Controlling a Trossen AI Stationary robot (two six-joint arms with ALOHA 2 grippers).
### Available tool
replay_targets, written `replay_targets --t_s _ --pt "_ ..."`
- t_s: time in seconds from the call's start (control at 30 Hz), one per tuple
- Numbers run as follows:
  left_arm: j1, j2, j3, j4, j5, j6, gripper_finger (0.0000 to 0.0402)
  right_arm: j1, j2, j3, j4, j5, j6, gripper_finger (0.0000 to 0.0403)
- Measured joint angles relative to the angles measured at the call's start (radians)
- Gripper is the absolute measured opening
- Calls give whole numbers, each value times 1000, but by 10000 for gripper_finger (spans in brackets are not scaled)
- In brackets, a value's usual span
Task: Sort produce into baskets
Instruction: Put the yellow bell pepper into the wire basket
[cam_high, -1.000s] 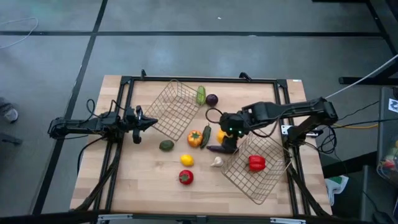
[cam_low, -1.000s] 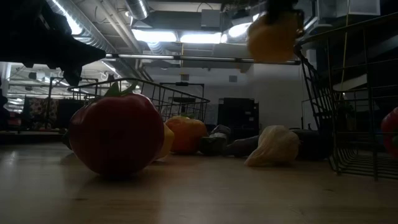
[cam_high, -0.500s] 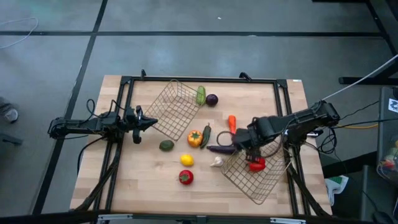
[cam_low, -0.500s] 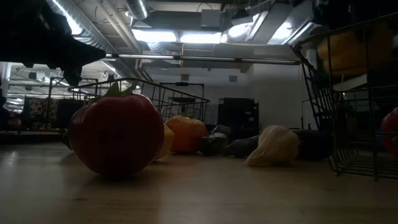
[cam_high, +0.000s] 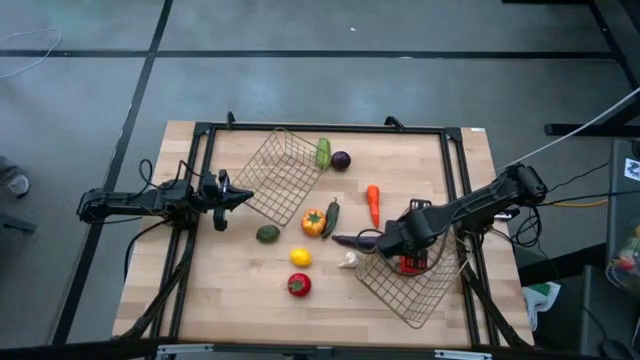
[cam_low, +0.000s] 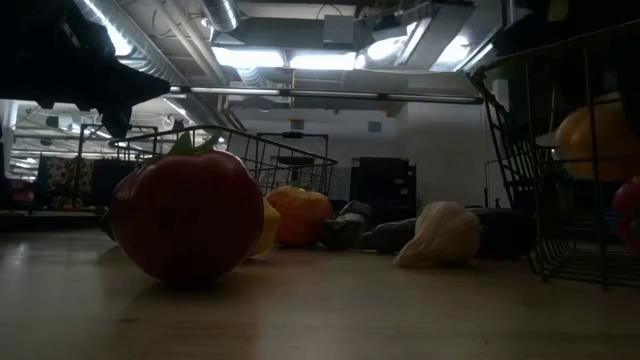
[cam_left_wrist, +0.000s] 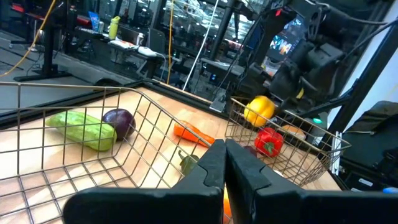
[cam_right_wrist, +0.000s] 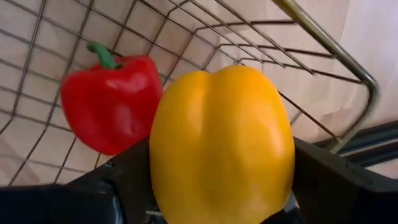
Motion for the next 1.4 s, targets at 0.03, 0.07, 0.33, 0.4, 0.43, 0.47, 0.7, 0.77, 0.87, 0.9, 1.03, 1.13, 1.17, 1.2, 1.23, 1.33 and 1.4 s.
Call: replay_targets --t_s 0.03,0.07,0.33,0.4,0.43,0.47,0.7,0.77,0.87,0.9,1.03,1.13,1.17,1.2,1.23,1.33,1.4 --pt "0 0 0 0 0 0 0 0 0 -10 8 0 0 308" --pt "0 0 0 0 0 0 0 0 0 -19 16 0 0 311" --pt "0 0 0 0 0 0 0 0 0 -62 106 -1 0 336" --pt "0 0 0 0 0 0 0 0 0 -65 105 -1 0 340" --pt "0 0 0 0 0 0 0 0 0 -65 112 -1 0 341" --pt "0 0 0 0 0 0 0 0 0 -65 118 -1 0 343" --pt "0 0 0 0 0 0 0 0 0 -65 120 -1 0 344" --pt "0 0 0 0 0 0 0 0 0 -65 121 -1 0 344" --pt "0 0 0 0 0 0 0 0 0 -65 122 -1 0 344" --pt "0 0 0 0 0 0 0 0 0 -65 122 -5 0 344" --pt "0 0 0 0 0 19 0 0 0 -65 122 -28 0 344" --pt "0 0 0 0 0 28 0 0 0 -65 122 -29 0 344" --pt "0 0 0 0 0 28 0 0 0 -65 122 -29 0 344" --pt "0 0 0 0 0 28 0 0 0 -65 122 -29 0 344" --pt "0 0 0 0 0 28 0 0 0 -65 122 -30 0 344" --pt "0 0 0 0 0 28 0 0 0 -65 121 -35 0 345" --pt "0 0 0 0 0 28 0 0 0 -65 121 -44 0 353"
